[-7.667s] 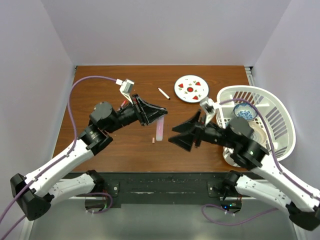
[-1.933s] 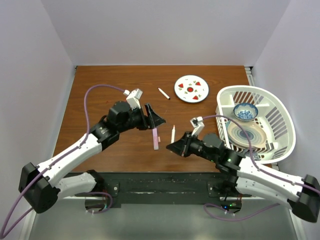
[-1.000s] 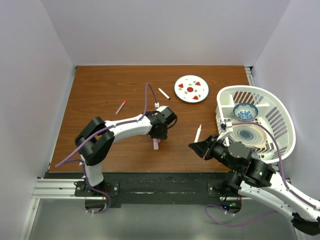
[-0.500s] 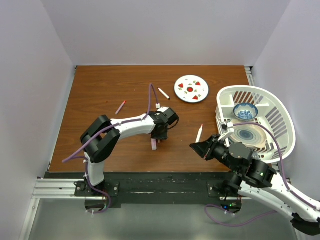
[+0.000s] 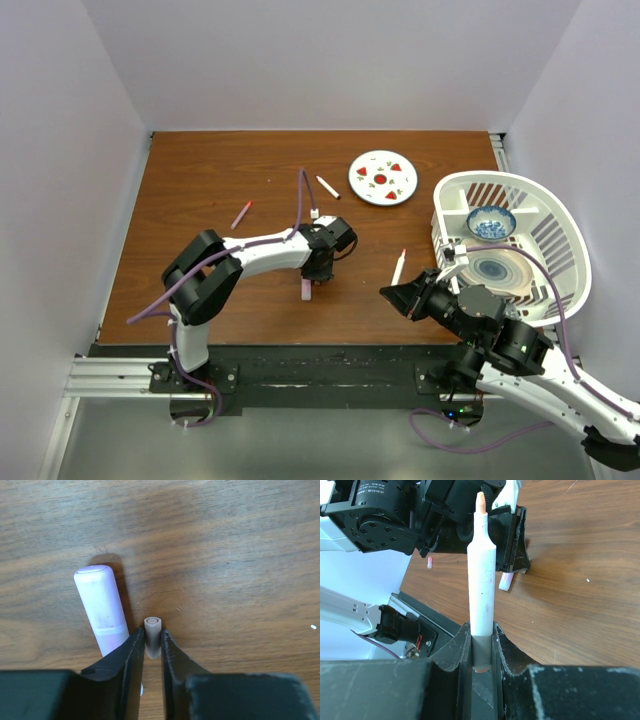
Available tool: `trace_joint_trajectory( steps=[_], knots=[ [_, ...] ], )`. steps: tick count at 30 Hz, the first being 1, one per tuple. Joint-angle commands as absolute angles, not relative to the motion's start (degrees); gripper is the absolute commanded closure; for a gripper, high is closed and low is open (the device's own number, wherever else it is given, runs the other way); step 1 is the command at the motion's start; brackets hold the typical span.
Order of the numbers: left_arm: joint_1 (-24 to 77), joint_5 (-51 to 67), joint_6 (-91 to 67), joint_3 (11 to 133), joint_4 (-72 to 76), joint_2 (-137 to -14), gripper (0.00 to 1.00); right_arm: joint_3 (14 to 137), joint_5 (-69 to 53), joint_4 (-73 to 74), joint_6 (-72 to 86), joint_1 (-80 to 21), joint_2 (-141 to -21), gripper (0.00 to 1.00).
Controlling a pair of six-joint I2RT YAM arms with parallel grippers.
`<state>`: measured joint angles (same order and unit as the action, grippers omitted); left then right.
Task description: Insert the pens into the pen caps
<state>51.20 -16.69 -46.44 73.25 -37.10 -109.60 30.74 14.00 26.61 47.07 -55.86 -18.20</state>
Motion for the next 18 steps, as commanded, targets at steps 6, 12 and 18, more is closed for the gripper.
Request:
trace_joint_trajectory(
  steps=[6,12,18],
  knots=[
    [51.6,-14.3,-47.3,70.9,-34.7,-107.9,1.00,30.2,9.7,21.6,46.3,-55.8,-20.2,1.00],
    [51.3,-4.1,-49.2,64.1,-22.0,-88.7,1.00,24.9,-4.5,5.6,45.3,-55.8,-24.8,1.00],
    [50.7,2.6,-57.2,51.3,-0.8,-70.3,1.00,21.7,-12.2,-7.5,46.1,-55.8,-28.6,1.00]
  ],
)
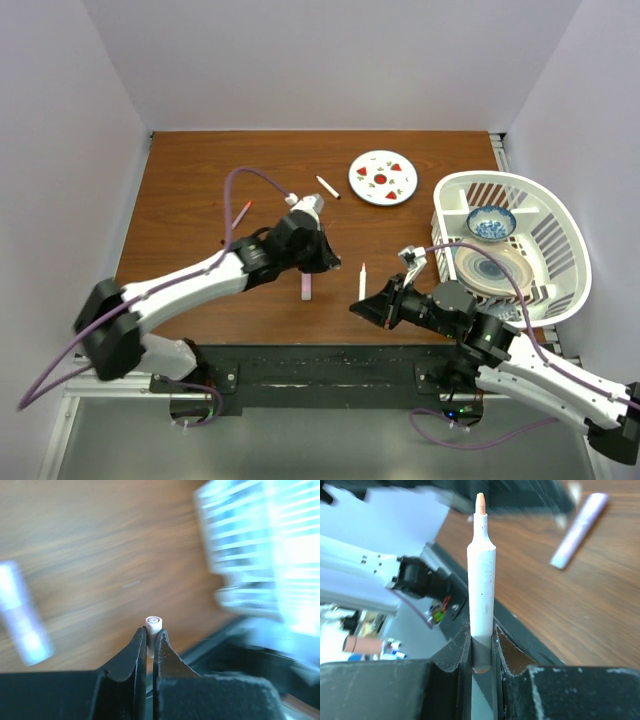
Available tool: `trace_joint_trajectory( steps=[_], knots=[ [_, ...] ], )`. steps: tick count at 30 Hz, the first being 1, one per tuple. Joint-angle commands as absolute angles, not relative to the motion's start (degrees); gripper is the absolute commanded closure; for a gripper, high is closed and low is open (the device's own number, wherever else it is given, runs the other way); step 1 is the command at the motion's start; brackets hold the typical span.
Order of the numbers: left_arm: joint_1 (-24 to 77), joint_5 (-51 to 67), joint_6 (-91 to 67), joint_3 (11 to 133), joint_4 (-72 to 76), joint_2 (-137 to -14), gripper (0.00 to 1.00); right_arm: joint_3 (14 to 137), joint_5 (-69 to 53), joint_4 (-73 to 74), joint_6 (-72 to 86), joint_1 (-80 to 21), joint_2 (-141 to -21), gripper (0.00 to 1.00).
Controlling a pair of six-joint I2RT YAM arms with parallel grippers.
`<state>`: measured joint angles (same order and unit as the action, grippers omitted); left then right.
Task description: Insert the pens into the pen caps
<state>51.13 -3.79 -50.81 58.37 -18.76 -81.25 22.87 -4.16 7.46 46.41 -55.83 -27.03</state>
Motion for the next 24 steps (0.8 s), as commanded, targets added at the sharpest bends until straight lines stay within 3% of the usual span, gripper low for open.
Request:
trace_joint_trajectory(
  steps=[1,7,24],
  knots=[
    [50.7,2.7,-59.4,49.7,5.0,-68.5,1.00,21.3,-13.0,-8.9,46.2,-55.8,-29.7,1.00],
    [50.3,4.9,-63.3,42.5,16.3,-61.0,1.00,20.8,-15.9,-15.0,46.9,-55.8,-33.7,1.00],
    [50.3,4.7,-61.0,41.2,17.7,-57.0,1.00,21.2,-15.5,-16.8,47.6,-55.9,-37.9,1.00]
  ],
)
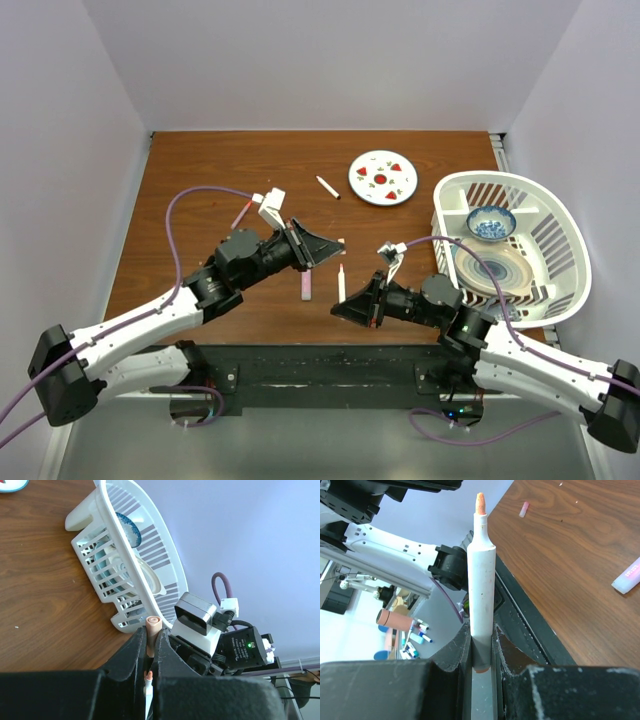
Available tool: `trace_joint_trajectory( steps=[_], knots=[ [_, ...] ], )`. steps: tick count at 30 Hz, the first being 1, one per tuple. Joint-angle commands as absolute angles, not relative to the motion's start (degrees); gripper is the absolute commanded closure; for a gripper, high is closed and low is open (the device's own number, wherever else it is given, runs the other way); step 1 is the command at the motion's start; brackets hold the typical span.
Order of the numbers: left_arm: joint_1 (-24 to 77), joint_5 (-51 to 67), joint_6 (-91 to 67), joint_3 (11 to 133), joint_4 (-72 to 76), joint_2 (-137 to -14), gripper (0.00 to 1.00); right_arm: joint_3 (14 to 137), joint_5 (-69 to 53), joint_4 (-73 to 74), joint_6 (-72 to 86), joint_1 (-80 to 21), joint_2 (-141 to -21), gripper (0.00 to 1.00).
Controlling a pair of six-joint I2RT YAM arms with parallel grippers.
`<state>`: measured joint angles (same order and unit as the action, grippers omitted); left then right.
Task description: Insert the pens into the pen caps
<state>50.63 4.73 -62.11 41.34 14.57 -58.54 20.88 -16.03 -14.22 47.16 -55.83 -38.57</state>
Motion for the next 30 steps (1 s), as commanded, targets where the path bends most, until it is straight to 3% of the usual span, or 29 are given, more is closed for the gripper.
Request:
trace_joint_trajectory(
  steps=[1,30],
  knots=[
    [50.3,4.9,-60.6,41.1,17.6,-56.9,1.00,21.0,-15.4,-16.7,47.7,-55.9,-37.6,1.00],
    [52.4,13.5,-58.2,33.7,26.7,-56.0,1.00,21.0,-11.6,-15.2,48.7,-55.9,-34.9,1.00]
  ],
)
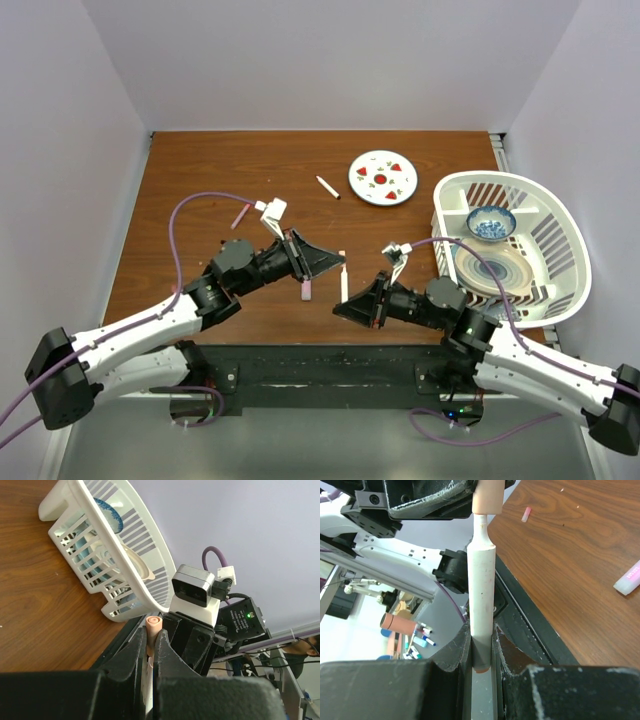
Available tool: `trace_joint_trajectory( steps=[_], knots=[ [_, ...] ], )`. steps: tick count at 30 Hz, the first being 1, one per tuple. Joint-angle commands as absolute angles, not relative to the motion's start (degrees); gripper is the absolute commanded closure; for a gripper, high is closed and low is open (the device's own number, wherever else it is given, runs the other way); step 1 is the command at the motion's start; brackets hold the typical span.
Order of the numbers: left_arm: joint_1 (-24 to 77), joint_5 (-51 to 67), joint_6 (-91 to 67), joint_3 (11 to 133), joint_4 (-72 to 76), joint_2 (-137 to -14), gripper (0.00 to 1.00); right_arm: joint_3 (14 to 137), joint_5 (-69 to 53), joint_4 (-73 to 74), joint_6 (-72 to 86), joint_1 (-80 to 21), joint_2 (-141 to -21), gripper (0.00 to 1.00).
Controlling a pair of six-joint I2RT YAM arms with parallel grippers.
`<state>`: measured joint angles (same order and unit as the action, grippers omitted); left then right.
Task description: Insert the pens into the pen caps
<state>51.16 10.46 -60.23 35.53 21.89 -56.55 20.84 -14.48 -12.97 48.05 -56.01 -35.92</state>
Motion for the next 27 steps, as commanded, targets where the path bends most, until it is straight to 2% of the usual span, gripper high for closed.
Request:
trace_joint_trajectory(
  steps=[1,8,15,17,18,21,24,27],
  knots=[
    [53.0,14.1,-58.1,33.1,27.4,-56.1,1.00,21.4,-11.1,-15.0,48.7,-55.9,-35.1,1.00],
    [55.5,13.8,-56.4,33.0,28.7,-57.1,1.00,23.6,-10.9,-14.7,48.7,-55.9,-36.0,1.00],
    [55.7,15.2,-55.1,32.2,28.6,-55.4,1.00,23.2,-9.0,-15.2,47.4,-55.9,-32.0,1.00],
    [55.7,15.5,-55.4,32.2,28.3,-54.8,0.89,23.6,-10.5,-15.7,46.2,-55.9,-31.6,1.00],
    [55.7,15.6,-55.5,32.2,28.5,-54.5,0.75,24.3,-12.8,-15.7,44.8,-55.9,-31.8,1.00],
    [55.7,15.9,-55.2,33.0,28.4,-53.6,0.55,25.3,-17.8,-16.1,43.6,-55.8,-33.7,1.00],
    [55.7,16.0,-54.9,36.1,28.7,-53.7,0.45,25.7,-20.8,-18.1,44.0,-55.9,-34.8,1.00],
    [55.7,16.5,-52.8,39.0,26.6,-54.8,0.39,26.5,-21.5,-17.4,43.5,-55.9,-34.5,1.00]
  ],
)
